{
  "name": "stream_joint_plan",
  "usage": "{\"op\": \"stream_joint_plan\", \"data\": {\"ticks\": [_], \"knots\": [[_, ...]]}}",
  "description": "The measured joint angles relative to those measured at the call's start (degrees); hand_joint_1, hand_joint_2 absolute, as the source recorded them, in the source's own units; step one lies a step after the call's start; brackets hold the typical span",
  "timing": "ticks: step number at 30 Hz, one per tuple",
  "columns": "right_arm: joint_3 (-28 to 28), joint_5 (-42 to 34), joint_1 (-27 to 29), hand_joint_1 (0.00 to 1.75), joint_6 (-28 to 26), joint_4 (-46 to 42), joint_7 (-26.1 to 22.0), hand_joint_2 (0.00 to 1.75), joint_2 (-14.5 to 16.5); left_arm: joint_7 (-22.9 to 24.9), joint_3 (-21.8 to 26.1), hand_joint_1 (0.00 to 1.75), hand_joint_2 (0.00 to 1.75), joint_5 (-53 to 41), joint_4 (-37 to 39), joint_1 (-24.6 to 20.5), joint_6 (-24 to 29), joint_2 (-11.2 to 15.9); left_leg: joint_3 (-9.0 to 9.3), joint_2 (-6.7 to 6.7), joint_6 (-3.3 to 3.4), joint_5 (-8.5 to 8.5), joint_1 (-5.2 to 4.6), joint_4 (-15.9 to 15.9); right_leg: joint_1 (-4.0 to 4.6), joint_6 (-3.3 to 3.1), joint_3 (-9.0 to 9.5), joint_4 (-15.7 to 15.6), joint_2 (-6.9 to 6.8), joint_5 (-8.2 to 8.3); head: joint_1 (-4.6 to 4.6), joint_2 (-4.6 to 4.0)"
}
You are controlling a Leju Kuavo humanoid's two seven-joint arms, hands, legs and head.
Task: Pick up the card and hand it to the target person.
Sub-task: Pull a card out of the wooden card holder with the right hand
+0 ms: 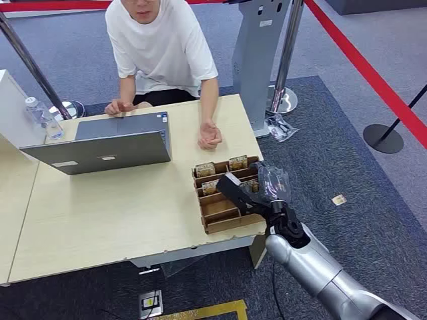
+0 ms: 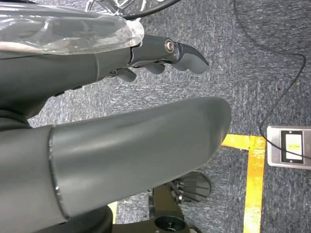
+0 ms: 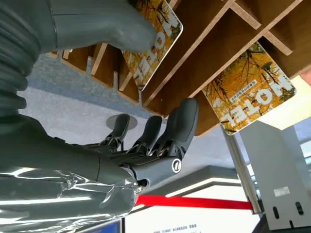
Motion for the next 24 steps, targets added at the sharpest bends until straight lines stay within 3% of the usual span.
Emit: {"op": "stream_joint_plan", "data": {"ticks": [7, 24], "knots": [[0.3, 1.8, 0.1, 0.58, 0.2, -2.1, 0.3, 1.75, 0.0, 0.0, -0.8, 0.0, 0.0, 1.4, 0.0, 0.0, 0.0, 0.2, 0.0, 0.0, 0.0, 0.0, 0.0, 0.0, 0.0, 0.0, -0.01, 0.0, 0.0, 0.0, 0.0, 0.0], [0.9, 0.6, 1.1, 0.66, 4.4, -5.7, 0.6, 1.75, 0.0, 0.0, -3.0, 0.0, 0.0, 4.3, 0.0, 0.0, 0.0, 0.6, 0.01, 0.0, -0.01, 0.0, 0.0, 0.0, 0.0, 0.0, -0.02, 0.0, 0.01, 0.0, 0.0, 0.0]]}}
